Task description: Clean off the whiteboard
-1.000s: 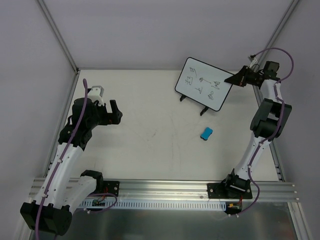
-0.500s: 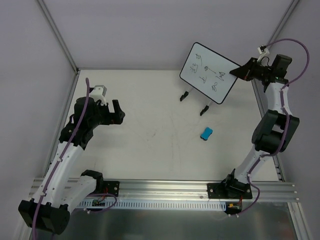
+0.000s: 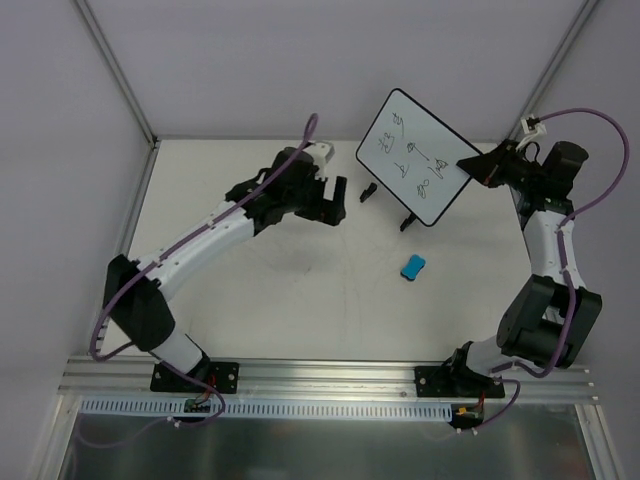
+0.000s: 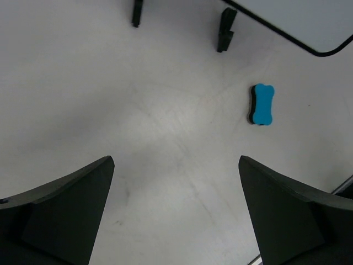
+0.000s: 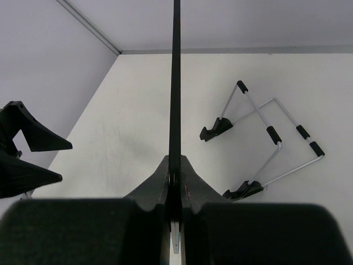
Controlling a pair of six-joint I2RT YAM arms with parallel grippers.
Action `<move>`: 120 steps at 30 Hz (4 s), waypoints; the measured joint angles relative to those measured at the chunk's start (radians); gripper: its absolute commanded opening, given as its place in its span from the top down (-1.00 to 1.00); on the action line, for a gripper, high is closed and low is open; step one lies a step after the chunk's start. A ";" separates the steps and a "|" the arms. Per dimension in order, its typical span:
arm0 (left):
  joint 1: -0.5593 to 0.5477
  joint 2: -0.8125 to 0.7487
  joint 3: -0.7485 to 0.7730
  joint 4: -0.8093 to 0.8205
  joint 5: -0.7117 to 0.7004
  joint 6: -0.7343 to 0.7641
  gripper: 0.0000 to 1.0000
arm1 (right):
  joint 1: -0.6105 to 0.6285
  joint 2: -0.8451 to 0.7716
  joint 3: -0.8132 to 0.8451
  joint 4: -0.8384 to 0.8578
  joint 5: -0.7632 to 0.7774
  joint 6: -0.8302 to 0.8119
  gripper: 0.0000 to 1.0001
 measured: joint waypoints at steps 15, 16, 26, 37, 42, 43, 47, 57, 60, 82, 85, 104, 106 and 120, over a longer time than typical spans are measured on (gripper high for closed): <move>-0.404 0.615 0.485 0.053 -0.123 -0.087 -0.76 | -0.008 -0.034 -0.082 0.011 0.078 -0.029 0.99; -0.412 0.631 0.487 0.063 -0.127 -0.087 -0.74 | -0.011 -0.034 -0.085 0.013 0.082 -0.031 0.99; -0.427 0.753 0.494 0.146 -0.146 -0.086 -0.42 | -0.044 -0.034 -0.106 0.009 0.100 -0.040 0.99; -0.428 0.850 0.518 0.172 -0.173 -0.073 -0.32 | -0.044 -0.034 -0.106 0.010 0.096 -0.042 0.99; -0.428 0.858 0.519 0.173 -0.197 -0.054 -0.23 | -0.044 -0.034 -0.106 0.010 0.089 -0.042 0.99; -0.428 0.858 0.521 0.174 -0.198 -0.051 -0.20 | -0.044 -0.034 -0.106 0.010 0.088 -0.042 0.99; -0.428 0.858 0.525 0.174 -0.200 -0.037 0.10 | -0.044 -0.034 -0.106 0.010 0.084 -0.042 0.99; -0.428 0.858 0.518 0.181 -0.200 -0.029 0.11 | -0.044 -0.034 -0.117 0.016 0.081 -0.043 0.99; -0.428 0.858 0.513 0.184 -0.200 -0.031 0.44 | -0.044 -0.034 -0.131 0.013 0.081 -0.043 0.99; -0.261 0.056 -0.473 0.410 -0.330 -0.110 0.96 | 0.301 -0.146 -0.422 0.078 0.188 -0.050 0.99; -0.229 -0.104 -0.613 0.477 -0.349 -0.134 0.91 | 0.346 -0.177 -0.488 0.154 0.200 -0.027 0.99; -0.134 -0.041 -0.597 0.837 -0.239 -0.077 0.85 | 0.449 -0.164 -0.623 0.386 0.222 0.127 0.99; -0.135 0.004 -0.543 0.869 -0.221 -0.058 0.85 | 0.454 -0.161 -0.623 0.384 0.229 0.151 0.99; -0.187 0.159 -0.439 0.928 -0.111 -0.013 1.00 | 0.475 -0.148 -0.623 0.354 0.293 0.314 0.99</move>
